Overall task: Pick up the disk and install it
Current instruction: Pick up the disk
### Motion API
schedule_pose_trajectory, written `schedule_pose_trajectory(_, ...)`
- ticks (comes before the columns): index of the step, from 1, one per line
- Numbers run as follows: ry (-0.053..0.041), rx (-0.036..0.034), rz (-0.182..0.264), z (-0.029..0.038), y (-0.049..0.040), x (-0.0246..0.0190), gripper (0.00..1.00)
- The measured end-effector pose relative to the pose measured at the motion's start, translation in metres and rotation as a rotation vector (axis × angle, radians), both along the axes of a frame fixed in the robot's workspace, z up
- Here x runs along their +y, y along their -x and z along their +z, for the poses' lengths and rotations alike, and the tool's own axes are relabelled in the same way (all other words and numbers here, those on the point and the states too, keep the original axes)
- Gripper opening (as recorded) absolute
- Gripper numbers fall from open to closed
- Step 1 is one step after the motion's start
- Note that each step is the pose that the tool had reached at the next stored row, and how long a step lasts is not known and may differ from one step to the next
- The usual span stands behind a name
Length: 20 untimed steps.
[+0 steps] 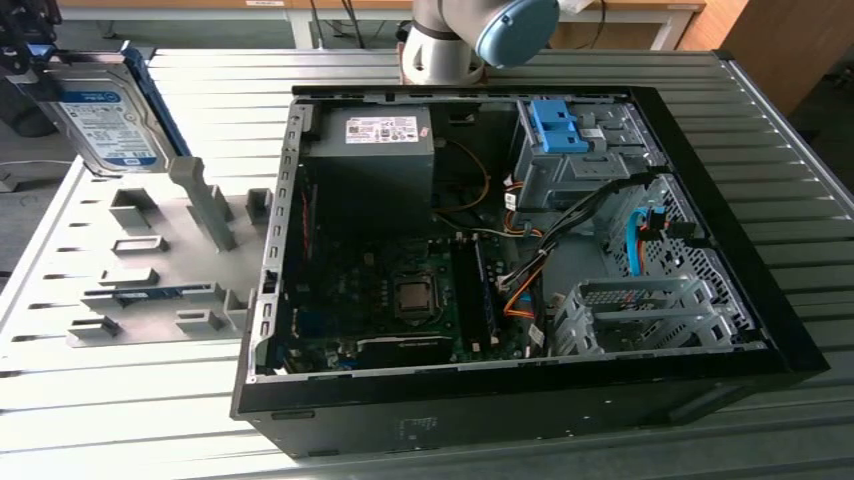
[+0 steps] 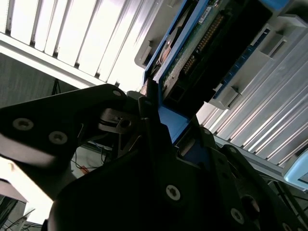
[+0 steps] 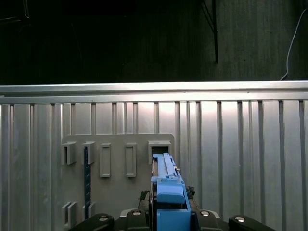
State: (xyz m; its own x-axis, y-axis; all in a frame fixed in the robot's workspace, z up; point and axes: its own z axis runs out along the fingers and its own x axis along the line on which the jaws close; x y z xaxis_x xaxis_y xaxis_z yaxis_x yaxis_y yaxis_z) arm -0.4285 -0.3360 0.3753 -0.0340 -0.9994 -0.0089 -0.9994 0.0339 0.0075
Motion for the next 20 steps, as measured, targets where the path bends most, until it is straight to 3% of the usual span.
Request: schedule_pose_trajectory(20,-0.0031,-0.0001,0.000,0.0063,0.0000,0.0000,0.37)
